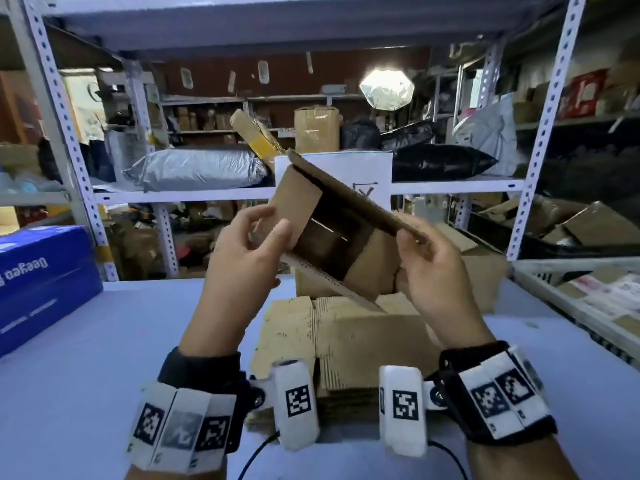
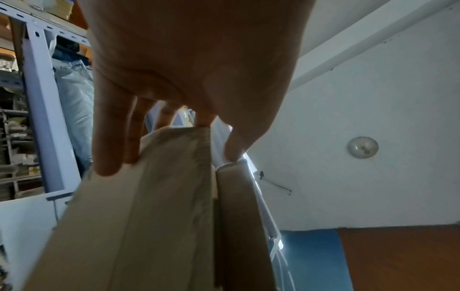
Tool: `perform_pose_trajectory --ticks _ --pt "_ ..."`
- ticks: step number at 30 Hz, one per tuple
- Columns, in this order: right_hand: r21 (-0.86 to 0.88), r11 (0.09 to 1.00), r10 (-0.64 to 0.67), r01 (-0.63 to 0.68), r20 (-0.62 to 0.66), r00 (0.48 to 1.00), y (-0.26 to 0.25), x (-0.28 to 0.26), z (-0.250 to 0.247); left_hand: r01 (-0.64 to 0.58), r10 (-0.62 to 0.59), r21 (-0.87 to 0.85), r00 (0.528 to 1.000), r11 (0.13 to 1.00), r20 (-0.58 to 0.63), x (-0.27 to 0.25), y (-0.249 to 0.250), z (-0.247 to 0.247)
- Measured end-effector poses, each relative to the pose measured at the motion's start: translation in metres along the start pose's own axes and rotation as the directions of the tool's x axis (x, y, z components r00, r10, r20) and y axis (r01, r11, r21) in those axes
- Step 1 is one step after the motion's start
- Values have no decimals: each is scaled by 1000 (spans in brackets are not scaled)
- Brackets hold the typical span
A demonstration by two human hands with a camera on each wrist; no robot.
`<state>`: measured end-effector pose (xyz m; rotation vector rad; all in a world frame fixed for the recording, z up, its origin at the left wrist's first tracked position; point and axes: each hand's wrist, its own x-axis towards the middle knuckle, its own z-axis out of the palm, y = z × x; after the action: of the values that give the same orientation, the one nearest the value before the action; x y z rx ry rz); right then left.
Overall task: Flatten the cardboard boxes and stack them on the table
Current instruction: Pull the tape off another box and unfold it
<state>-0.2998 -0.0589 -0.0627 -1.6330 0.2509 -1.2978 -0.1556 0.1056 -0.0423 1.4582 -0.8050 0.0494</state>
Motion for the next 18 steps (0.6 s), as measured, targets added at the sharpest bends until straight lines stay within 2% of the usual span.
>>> perform_pose_trajectory --ticks 2,4,8,11,13,15,18 --pt "5 999 -36 37 -68 997 4 -1 -8 38 -39 48 999 998 23 3 -15 5" --pt "-18 998 -65 63 -81 995 7 1 -15 71 -77 99 996 993 54 7 -27 9" --pt "-187 972 -148 143 -14 989 11 1 -17 49 -71 168 989 985 126 8 -40 19" --pt "-242 953 -173 182 61 983 11 -7 -16 14 -26 167 997 986 69 10 -48 24" --pt "-250 945 -200 211 66 977 12 -10 -18 2 -15 187 997 982 72 7 -49 25" --pt "-182 957 -221 227 54 974 12 -11 -19 -15 -5 226 996 974 87 5 -50 27" --pt "-6 986 -165 166 36 986 17 -11 -16 -8 -8 207 997 978 77 1 -49 31"
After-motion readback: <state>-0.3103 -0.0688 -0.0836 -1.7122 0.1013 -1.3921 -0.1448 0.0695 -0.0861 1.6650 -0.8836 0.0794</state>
